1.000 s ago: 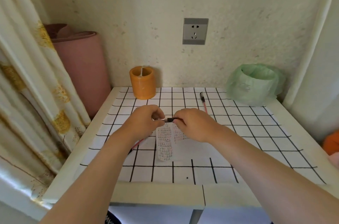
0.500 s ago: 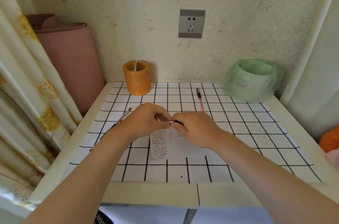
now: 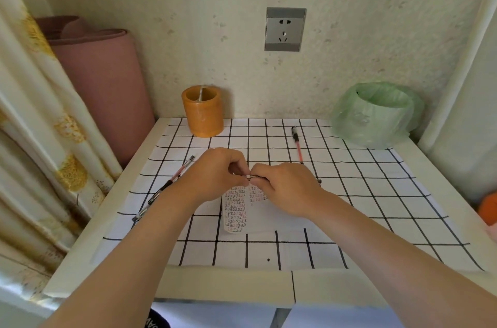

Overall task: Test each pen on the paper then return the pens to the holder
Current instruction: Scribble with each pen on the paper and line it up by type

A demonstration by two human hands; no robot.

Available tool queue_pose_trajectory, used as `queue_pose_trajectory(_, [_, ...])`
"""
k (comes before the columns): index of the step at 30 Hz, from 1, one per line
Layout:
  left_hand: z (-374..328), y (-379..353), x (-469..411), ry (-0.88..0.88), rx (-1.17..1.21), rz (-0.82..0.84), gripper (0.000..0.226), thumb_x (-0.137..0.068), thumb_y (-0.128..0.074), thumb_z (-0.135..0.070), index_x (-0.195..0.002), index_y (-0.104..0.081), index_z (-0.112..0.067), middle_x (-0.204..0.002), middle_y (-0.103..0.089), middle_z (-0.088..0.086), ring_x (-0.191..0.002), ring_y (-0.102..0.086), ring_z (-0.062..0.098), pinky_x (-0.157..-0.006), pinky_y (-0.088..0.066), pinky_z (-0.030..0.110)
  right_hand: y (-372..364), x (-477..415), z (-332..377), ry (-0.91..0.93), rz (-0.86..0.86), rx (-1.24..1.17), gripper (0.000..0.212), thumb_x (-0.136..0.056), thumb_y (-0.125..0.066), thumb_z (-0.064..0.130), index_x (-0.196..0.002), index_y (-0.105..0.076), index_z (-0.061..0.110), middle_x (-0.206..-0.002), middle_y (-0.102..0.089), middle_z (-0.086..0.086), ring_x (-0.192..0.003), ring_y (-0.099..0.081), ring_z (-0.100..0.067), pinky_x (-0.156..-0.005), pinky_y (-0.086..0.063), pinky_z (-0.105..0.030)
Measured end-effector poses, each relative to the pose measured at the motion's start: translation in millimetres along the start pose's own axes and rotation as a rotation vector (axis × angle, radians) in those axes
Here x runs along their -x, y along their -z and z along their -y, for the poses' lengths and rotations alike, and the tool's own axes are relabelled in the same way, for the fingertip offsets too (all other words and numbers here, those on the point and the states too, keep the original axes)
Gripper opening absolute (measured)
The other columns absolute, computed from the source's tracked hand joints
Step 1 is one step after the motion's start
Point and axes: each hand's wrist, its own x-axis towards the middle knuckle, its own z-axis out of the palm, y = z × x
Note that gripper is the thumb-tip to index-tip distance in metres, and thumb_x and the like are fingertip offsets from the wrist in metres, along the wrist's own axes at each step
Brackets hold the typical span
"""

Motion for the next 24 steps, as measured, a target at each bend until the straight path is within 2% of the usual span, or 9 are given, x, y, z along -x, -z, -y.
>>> queue_pose_trajectory(2, [2, 1, -1, 0.001, -0.018, 0.006, 0.016, -0.076, -0.083, -0.010, -0.081, -0.072, -0.021, -0.078, -0.072, -0.007, -0.072, -0.066, 0.002, -0.069, -0.053, 0.018, 1, -2, -1, -0.033, 0.050, -0.079, 0.024, -0.100, -0.044, 0.048, -0.108, -0.061, 0.033, -0.068, -0.060, 0.009, -0.065, -0.055, -0.014, -0.058, -0.039, -0.030])
queue_pose_trajectory(5, [8, 1, -1, 0.047, -0.160, 0.002, 0.017, -0.079, -0.081, -0.019, -0.084, -0.068, -0.028, -0.081, -0.068, -0.012, -0.069, -0.060, -0.003, -0.063, -0.046, 0.015, 0, -4, -1, -0.116, 0.130, -0.143, 0.037, -0.099, -0.044, 0.048, -0.132, -0.047, 0.033, -0.086, -0.065, 0.009, -0.079, -0.058, -0.013, -0.065, -0.041, -0.032])
queue_pose_trajectory(6, [11, 1, -1, 0.074, -0.219, -0.001, 0.016, -0.080, -0.080, -0.023, -0.086, -0.066, -0.031, -0.084, -0.067, -0.014, -0.072, -0.059, -0.003, -0.065, -0.046, 0.017, 0, -3, -1, -0.134, 0.148, -0.185, 0.039, -0.099, -0.044, 0.043, -0.136, -0.040, 0.032, -0.085, -0.064, 0.008, -0.077, -0.057, -0.014, -0.064, -0.042, -0.034])
queue_pose_trajectory(8, [15, 2, 0, 0.130, -0.321, -0.003, 0.016, -0.081, -0.077, -0.029, -0.088, -0.063, -0.034, -0.089, -0.065, -0.016, -0.082, -0.059, 0.001, -0.071, -0.049, 0.023, 0, -1, -3, -0.163, 0.170, -0.325, 0.031, -0.100, -0.045, 0.027, -0.128, -0.032, 0.031, -0.076, -0.061, -0.001, -0.067, -0.055, -0.018, -0.061, -0.044, -0.037])
queue_pose_trajectory(11, [17, 1, 0, 0.151, -0.449, 0.014, 0.016, -0.081, -0.075, -0.036, -0.089, -0.061, -0.037, -0.094, -0.063, -0.016, -0.090, -0.058, 0.007, -0.075, -0.041, 0.024, 3, -2, -6, -0.241, 0.124, -0.520, 0.022, -0.098, -0.045, 0.009, -0.104, -0.043, 0.030, -0.078, -0.059, -0.006, -0.061, -0.048, -0.017, -0.057, -0.041, -0.030])
queue_pose_trajectory(13, [16, 0, 0, 0.129, -0.532, 0.028, 0.016, -0.082, -0.074, -0.039, -0.093, -0.062, -0.037, -0.097, -0.062, -0.016, -0.095, -0.055, 0.010, -0.086, -0.038, 0.026, 3, -4, -5, -0.334, 0.060, -0.729, 0.027, -0.097, -0.047, 0.004, -0.091, -0.058, 0.028, -0.080, -0.060, -0.009, -0.062, -0.053, -0.018, -0.053, -0.045, -0.030])
queue_pose_trajectory(16, [14, -2, -3, 0.086, -0.583, 0.056, 0.024, -0.082, -0.072, -0.035, -0.104, -0.065, -0.034, -0.102, -0.062, -0.016, -0.100, -0.054, 0.010, -0.097, -0.037, 0.031, 4, -3, -2, -0.460, 0.040, -1.119, 0.037, -0.099, -0.042, -0.004, -0.099, -0.070, 0.020, -0.090, -0.062, -0.012, -0.069, -0.065, -0.020, -0.058, -0.057, -0.032])
queue_pose_trajectory(21, [16, -4, -5, 0.062, -0.472, 0.131, 0.030, -0.085, -0.069, -0.027, -0.115, -0.063, -0.033, -0.106, -0.062, -0.014, -0.104, -0.052, 0.008, -0.078, -0.036, 0.021, -1, 2, -3, -0.521, -0.006, -1.369, 0.040, -0.099, -0.038, -0.008, -0.094, -0.073, 0.012, -0.093, -0.066, -0.010, -0.074, -0.069, -0.023, -0.062, -0.055, -0.032])
queue_pose_trajectory(24, [18, -7, -7, 0.035, -0.368, 0.146, 0.029, -0.085, -0.072, -0.033, -0.114, -0.066, -0.033, -0.103, -0.061, -0.013, -0.099, -0.054, 0.009, -0.079, -0.045, 0.024, -4, 6, -7, -0.526, 0.044, -1.538, 0.043, -0.095, -0.036, -0.015, -0.110, -0.071, 0.005, -0.093, -0.066, -0.013, -0.080, -0.068, -0.028, -0.076, -0.059, -0.039])
